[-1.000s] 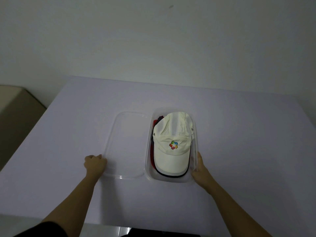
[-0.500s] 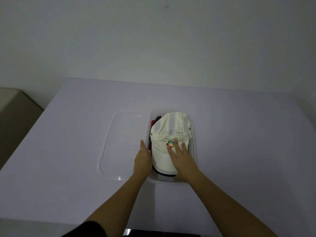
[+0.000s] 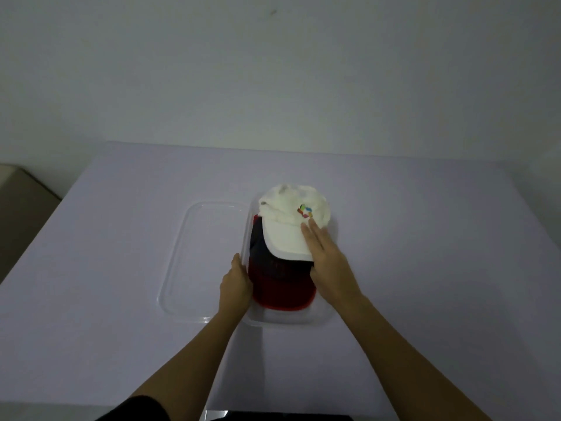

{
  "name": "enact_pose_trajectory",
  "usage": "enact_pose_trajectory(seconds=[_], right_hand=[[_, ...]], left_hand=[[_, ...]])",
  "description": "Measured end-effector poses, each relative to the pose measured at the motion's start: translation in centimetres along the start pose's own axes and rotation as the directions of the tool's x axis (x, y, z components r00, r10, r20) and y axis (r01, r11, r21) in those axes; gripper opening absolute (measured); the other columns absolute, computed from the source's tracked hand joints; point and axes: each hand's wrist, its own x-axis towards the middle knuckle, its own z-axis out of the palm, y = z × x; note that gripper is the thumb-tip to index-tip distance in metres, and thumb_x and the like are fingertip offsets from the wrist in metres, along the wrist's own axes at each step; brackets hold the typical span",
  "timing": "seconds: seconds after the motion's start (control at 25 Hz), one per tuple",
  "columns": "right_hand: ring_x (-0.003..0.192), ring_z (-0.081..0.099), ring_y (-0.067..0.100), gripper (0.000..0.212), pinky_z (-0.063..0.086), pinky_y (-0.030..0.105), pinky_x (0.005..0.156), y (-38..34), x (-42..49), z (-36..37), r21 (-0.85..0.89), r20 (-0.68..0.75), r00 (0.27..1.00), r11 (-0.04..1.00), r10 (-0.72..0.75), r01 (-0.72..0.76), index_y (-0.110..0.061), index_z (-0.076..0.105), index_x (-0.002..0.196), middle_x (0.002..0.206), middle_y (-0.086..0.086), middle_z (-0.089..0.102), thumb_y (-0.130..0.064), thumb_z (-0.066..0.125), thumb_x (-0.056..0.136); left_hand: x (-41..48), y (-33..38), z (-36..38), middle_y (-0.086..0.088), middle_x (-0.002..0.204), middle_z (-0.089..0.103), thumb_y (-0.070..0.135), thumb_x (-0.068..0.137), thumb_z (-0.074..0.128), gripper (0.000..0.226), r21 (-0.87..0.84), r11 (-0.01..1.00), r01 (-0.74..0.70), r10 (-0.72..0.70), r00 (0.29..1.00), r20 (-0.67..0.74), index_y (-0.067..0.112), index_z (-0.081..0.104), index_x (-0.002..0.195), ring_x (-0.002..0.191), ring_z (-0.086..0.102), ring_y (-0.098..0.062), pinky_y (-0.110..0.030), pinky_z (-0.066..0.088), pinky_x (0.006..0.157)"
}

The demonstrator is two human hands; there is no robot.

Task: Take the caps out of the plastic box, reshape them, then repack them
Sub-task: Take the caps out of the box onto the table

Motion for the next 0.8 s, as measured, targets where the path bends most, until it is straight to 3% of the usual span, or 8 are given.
enact_pose_trajectory(seconds=[0.16,0.28,0.4,0.52,0.6,0.68,0.8], right_hand=[[0.137,0.031,0.035,0.065,0.040,0.037,0.100,3.7,0.1,-3.0,0.016,-0.342,0.940,1.000,0.016,-0.011,-0.008,0.035,0.141,0.150,0.012,0.034,0.007,0.040,0.079],[0.141,0.023,0.036,0.066,0.034,0.042,0.106,7.9,-0.6,-4.0,0.006,-0.395,0.907,0.987,0.150,-0.160,-0.006,0.032,0.143,0.152,0.013,0.028,0.007,0.032,0.078],[0.139,0.024,0.041,0.082,0.042,0.052,0.101,12.5,-1.7,-2.9,-0.083,-0.280,0.925,0.953,0.258,-0.291,-0.006,0.033,0.142,0.152,0.013,0.029,0.028,0.039,0.068],[0.129,0.038,0.049,0.091,0.053,0.056,0.082,16.4,-3.3,-0.7,-0.257,-0.026,0.976,0.942,0.218,-0.217,-0.010,0.034,0.139,0.146,0.017,0.040,0.031,0.042,0.059],[0.126,0.041,0.051,0.100,0.055,0.055,0.077,18.4,-3.4,0.6,-0.300,0.133,0.966,0.938,0.220,-0.172,-0.014,0.028,0.140,0.146,0.018,0.039,0.035,0.045,0.055],[0.131,0.035,0.050,0.099,0.054,0.054,0.083,19.1,-1.7,1.3,-0.297,0.214,0.937,0.932,0.275,-0.206,-0.013,0.028,0.145,0.151,0.017,0.030,0.036,0.045,0.060],[0.143,0.008,0.042,0.086,0.037,0.048,0.107,19.9,2.4,1.3,-0.347,0.258,0.926,0.921,0.277,-0.178,-0.011,0.007,0.149,0.159,0.010,0.001,0.027,0.037,0.078]], left_hand=[[0.4,-0.3,0.5,-0.023,0.126,0.058,0.014,0.099,0.031,0.048,0.014,1.000,0.016,-0.016,1.000,-0.004,0.007,0.020,0.146,0.112,0.056,-0.040,-0.046,0.042,0.096],[0.6,-0.5,0.8,-0.023,0.126,0.058,0.012,0.099,0.033,0.049,0.024,1.000,0.015,-0.015,1.000,-0.011,0.006,0.020,0.146,0.112,0.057,-0.040,-0.046,0.042,0.097],[0.8,-0.7,1.0,-0.024,0.126,0.058,0.011,0.098,0.033,0.049,0.018,0.999,0.036,-0.035,0.999,-0.011,0.007,0.021,0.146,0.112,0.057,-0.040,-0.047,0.042,0.098],[0.9,-0.8,1.2,-0.024,0.127,0.057,0.012,0.099,0.032,0.048,0.015,0.998,0.054,-0.053,0.998,-0.019,0.008,0.022,0.145,0.114,0.056,-0.040,-0.050,0.042,0.100],[1.0,-0.7,1.3,-0.022,0.127,0.058,0.012,0.099,0.033,0.047,0.030,0.998,0.049,-0.048,0.998,-0.027,0.007,0.022,0.145,0.114,0.057,-0.039,-0.049,0.042,0.100],[1.1,-0.9,1.5,-0.022,0.126,0.059,0.011,0.099,0.034,0.047,0.048,0.998,0.035,-0.032,0.999,-0.044,0.005,0.023,0.145,0.112,0.058,-0.039,-0.049,0.043,0.099],[1.0,-0.9,1.7,-0.022,0.122,0.062,0.011,0.099,0.034,0.047,0.059,0.998,0.025,-0.021,0.998,-0.064,0.004,0.024,0.144,0.109,0.061,-0.038,-0.049,0.045,0.096]])
